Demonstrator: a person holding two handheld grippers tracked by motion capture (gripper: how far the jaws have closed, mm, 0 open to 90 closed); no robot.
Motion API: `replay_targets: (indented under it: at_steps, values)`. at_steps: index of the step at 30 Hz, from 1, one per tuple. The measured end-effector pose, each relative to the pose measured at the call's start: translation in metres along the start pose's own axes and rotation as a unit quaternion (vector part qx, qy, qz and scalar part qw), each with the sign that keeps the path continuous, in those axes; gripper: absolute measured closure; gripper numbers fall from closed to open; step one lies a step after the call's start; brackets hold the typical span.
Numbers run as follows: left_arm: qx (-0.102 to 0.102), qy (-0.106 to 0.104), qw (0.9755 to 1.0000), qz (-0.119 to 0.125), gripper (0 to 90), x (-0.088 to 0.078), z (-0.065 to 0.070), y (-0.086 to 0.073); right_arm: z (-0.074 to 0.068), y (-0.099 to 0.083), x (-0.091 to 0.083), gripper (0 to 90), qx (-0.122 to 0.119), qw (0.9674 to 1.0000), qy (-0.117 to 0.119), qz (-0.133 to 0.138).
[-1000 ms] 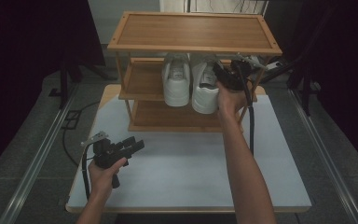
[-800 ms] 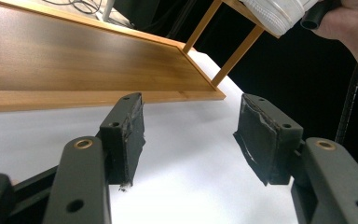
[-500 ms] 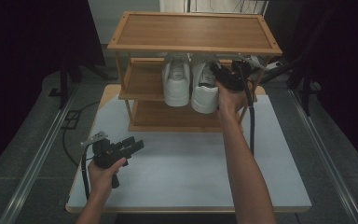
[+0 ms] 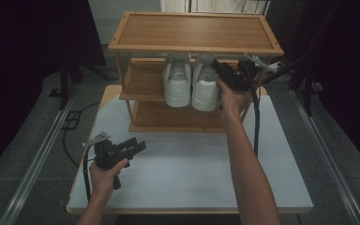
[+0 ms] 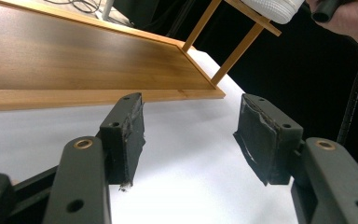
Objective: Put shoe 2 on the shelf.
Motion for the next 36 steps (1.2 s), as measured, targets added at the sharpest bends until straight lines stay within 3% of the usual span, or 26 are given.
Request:
replay_targets:
  at_steps: [12,20,36]
  values:
    - [0.002,0.0,1.0,-0.002,41.3,0.001,0.0,-0.001,0.001,-0.007,-0.014,52.5,-0.011,0.9999,0.006,0.0]
    - [0.001,0.003,1.0,-0.003,41.3,0.001,-0.001,-0.002,0.003,-0.014,-0.027,52.1,-0.043,0.999,0.008,-0.004]
    - [0.005,0.003,0.9999,-0.01,41.2,0.002,0.001,-0.004,0.004,-0.025,-0.067,51.2,-0.075,0.9963,0.043,-0.005]
Point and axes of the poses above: each handheld gripper's, and its own axes: x roughly forward along the jaws, y roughly out of its top, z roughly to its right, the point moved 10 cm from there along x, roughly forward along the jaws, and after that the axes turned 1 degree about -y, right-handed, at the moved point
